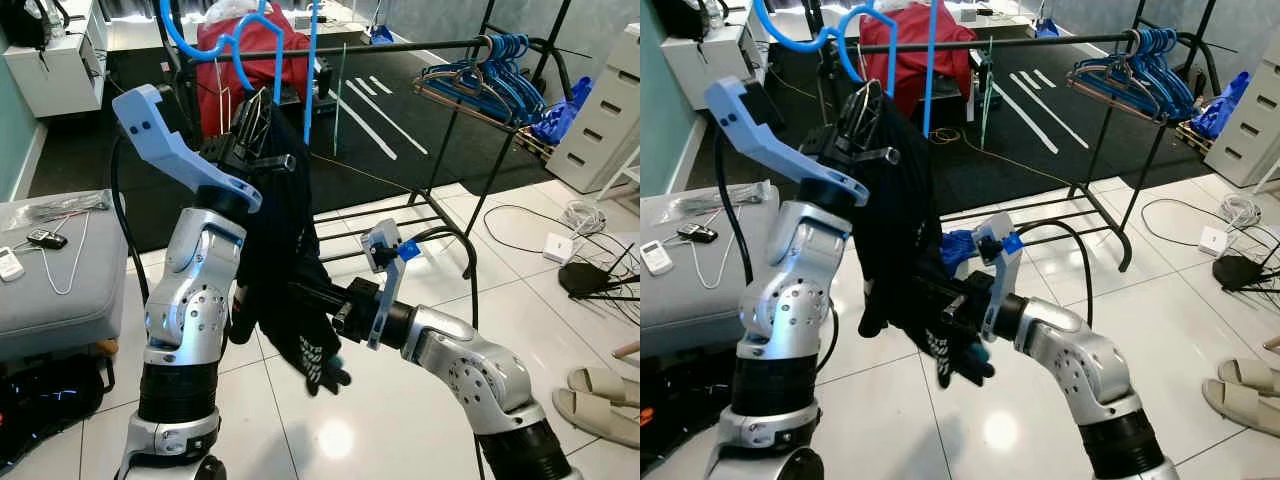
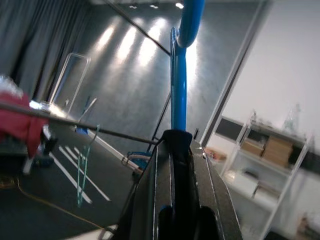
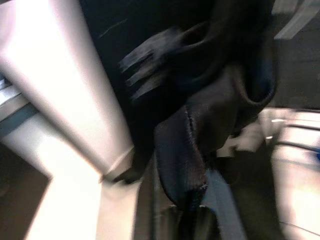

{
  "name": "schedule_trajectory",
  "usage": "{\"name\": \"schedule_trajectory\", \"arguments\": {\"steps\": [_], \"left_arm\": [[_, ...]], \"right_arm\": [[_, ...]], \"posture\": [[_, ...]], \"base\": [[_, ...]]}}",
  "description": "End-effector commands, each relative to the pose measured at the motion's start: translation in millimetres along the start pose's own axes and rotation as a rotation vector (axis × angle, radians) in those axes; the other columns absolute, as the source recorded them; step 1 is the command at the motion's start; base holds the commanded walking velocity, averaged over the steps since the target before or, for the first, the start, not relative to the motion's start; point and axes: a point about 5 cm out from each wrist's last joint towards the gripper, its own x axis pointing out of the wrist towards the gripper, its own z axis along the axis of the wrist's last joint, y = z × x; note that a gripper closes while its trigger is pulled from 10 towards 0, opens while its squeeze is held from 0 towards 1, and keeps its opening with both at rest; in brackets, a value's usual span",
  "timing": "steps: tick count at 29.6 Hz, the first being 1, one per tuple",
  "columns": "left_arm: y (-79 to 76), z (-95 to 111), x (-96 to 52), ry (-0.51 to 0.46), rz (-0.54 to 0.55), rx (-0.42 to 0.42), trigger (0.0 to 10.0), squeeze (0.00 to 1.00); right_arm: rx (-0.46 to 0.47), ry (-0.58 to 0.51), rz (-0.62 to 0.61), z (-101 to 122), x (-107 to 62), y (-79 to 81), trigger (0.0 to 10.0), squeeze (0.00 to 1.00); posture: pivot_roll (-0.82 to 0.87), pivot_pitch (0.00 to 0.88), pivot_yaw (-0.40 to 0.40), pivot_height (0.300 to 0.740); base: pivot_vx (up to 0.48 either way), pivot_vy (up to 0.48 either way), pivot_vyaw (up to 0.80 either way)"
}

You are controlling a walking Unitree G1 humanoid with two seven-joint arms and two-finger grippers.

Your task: Hang hanger

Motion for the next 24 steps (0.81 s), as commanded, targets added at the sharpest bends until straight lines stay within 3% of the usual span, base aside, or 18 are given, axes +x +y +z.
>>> {"name": "schedule_trajectory", "arguments": {"steps": [1,2,3,5,10,16,18,20,22,23,24], "left_arm": [[-9.1,7.7,-1.4,0.006,-0.144,0.114,10.0,0.00],[-9.1,7.7,-1.4,0.006,-0.144,0.114,10.0,0.00],[-8.0,10.3,-4.6,0.047,-0.227,0.203,10.0,0.00],[-6.7,11.7,-5.8,0.061,-0.250,0.234,10.0,0.00],[15.4,29.1,-15.0,0.141,-0.343,0.391,10.0,0.00],[24.0,37.3,-19.0,0.175,-0.380,0.450,10.0,0.00],[28.3,38.2,-23.2,0.218,-0.419,0.493,10.0,0.00],[29.3,38.2,-24.2,0.229,-0.430,0.502,10.0,0.00],[35.5,38.9,-28.3,0.277,-0.452,0.525,10.0,0.00],[35.5,38.9,-28.3,0.277,-0.452,0.525,10.0,0.00],[40.4,39.7,-34.7,0.337,-0.491,0.549,10.0,0.00]], "right_arm": [[-0.033,-0.032,-0.062,10.5,-13.3,-15.8,10.0,1.00],[-0.033,-0.032,-0.062,10.5,-13.3,-15.8,10.0,1.00],[-0.054,-0.030,-0.064,15.6,-23.7,-22.8,10.0,1.00],[-0.065,-0.026,-0.062,17.2,-28.1,-25.0,10.0,1.00],[-0.189,0.091,-0.003,24.0,-67.7,-34.7,10.0,1.00],[-0.244,0.188,-0.078,20.1,-90.5,-51.6,10.0,1.00],[-0.272,0.237,-0.155,19.9,-107.3,-64.9,10.0,1.00],[-0.277,0.245,-0.169,20.3,-110.8,-67.5,10.0,1.00],[-0.302,0.238,-0.359,27.1,-131.7,-93.1,10.0,1.00],[-0.302,0.238,-0.359,27.1,-131.7,-93.1,10.0,1.00],[-0.310,0.197,-0.483,36.6,-146.7,-107.8,10.0,1.00]], "posture": [[-0.08,0.065,-0.022,0.740],[-0.08,0.065,-0.022,0.740],[-0.08,0.064,-0.023,0.740],[-0.08,0.064,-0.023,0.740],[-0.08,0.059,-0.018,0.740],[-0.09,0.056,-0.016,0.740],[-0.09,0.054,-0.017,0.740],[-0.09,0.054,-0.017,0.740],[-0.09,0.056,-0.015,0.740],[-0.09,0.056,-0.015,0.740],[-0.10,0.058,-0.014,0.740]], "base": [[0.000,0.000,0.00],[0.000,0.000,0.00],[0.000,0.000,0.00],[0.000,0.000,0.00],[0.000,0.000,0.00],[0.000,0.000,0.00],[0.000,0.000,0.00],[0.000,0.000,0.00],[0.000,0.000,0.00],[0.000,0.000,0.00],[0.000,0.000,0.00]]}}
